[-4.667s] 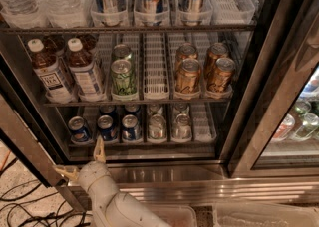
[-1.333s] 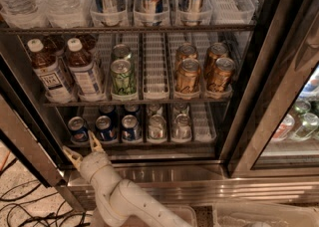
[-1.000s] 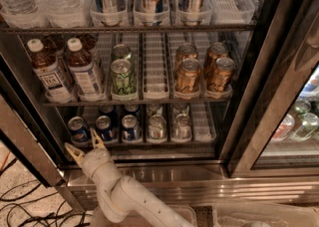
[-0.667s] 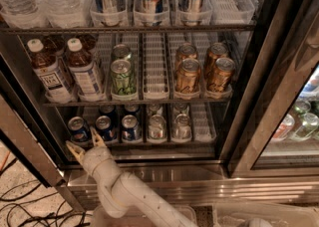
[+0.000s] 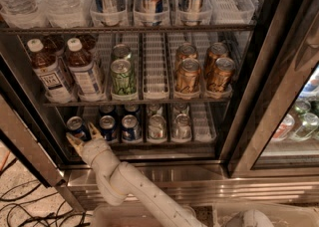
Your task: Pick pepsi can from bottom shelf of fridge
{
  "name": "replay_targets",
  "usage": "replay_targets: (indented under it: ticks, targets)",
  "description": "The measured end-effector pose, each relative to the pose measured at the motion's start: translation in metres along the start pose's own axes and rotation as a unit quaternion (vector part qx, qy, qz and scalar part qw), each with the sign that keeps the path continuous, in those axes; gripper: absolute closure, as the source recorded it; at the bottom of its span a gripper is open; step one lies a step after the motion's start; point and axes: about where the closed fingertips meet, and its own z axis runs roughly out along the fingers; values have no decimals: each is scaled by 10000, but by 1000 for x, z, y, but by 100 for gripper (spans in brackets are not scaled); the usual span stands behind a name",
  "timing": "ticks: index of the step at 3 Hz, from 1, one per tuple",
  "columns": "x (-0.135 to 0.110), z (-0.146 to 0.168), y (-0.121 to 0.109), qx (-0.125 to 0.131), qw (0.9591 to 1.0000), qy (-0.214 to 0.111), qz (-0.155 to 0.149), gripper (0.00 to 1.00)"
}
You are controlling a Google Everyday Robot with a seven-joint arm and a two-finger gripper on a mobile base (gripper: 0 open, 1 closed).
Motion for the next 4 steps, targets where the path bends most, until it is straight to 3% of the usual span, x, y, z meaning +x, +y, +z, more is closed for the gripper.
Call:
replay_targets:
  ticks: [2,3,4]
  targets:
    - [1,1,-1,8,10000,5,3,96]
    - [-14,-2,8,-161,9997,-178,-37,100]
    - [-49,-7,17,-477,9968,-595,-244,100]
